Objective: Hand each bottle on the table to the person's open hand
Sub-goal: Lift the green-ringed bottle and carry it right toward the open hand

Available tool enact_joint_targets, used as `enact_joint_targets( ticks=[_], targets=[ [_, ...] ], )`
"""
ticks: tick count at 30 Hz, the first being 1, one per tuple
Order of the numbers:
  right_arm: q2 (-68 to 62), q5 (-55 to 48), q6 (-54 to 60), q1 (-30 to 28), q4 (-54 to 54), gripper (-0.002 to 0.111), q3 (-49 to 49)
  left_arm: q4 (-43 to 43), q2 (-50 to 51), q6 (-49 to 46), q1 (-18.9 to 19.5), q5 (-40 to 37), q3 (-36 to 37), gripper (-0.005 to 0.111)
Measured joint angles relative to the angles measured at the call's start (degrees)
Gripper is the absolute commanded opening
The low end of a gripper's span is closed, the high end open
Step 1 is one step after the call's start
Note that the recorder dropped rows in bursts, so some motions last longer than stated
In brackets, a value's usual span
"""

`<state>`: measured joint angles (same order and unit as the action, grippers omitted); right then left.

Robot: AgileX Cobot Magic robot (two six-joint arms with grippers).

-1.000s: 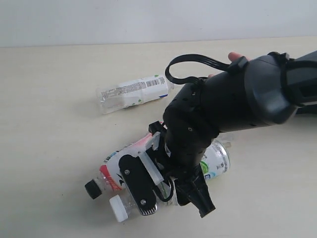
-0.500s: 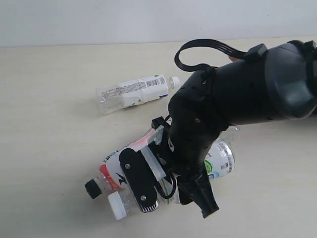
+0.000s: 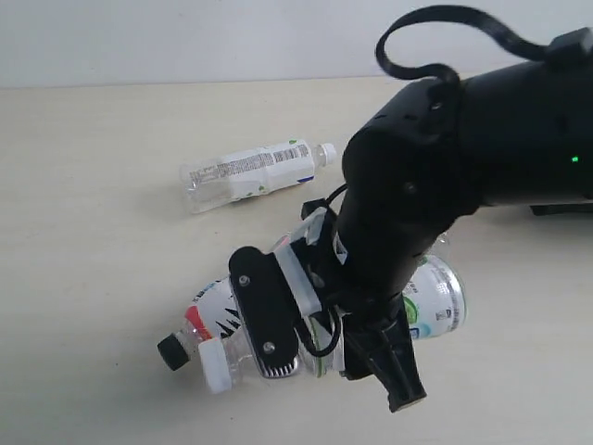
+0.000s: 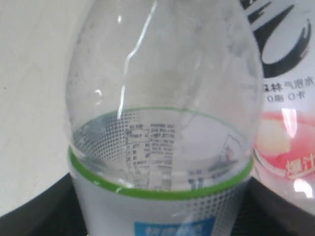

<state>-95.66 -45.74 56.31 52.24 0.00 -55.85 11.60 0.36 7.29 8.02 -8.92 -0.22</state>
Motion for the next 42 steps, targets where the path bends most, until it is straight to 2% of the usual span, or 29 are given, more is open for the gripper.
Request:
enact_joint_targets(
  ticks=[7,10,17,20,26,34,38,42],
  targets=[
    [9.45,-6.91,-16.44,0.00,0.00,0.000,0.00,0.00,0.00,0.00,0.00,0.00,0.00,0.010],
    [13.46,-10.69,-26.06,0.00,-3.73,0.000,0.00,0.00,0.00,0.00,0.00,0.00,0.00,0.010],
    [17.67,-19.54,-55.45,-0.26,-30.50,0.000,0.00,0.00,0.00,0.00,0.00,0.00,0.00,0.010],
    [17.67,-20.68,-60.73,-2.83,-33.72,0.000,-2.25,0.00,0.00,0.00,0.00,0.00,0.00,0.010],
    [15.39,-20.89,-61.94,-13.50,-26.95,0.000,-9.85,0.00,0.00,0.00,0.00,0.00,0.00,0.010],
    [7.35,-21.87,-60.45,-26.53,-10.87,0.000,-19.24,0.00,0.00,0.00,0.00,0.00,0.00,0.010],
    [3.01,-21.00,-59.50,-29.50,-4.67,0.000,-21.77,0.00,0.00,0.00,0.00,0.00,0.00,0.010],
    [-1.19,-19.39,-59.28,-30.68,-3.55,0.000,-24.14,0.00,0.00,0.00,0.00,0.00,0.00,0.010]
  ],
)
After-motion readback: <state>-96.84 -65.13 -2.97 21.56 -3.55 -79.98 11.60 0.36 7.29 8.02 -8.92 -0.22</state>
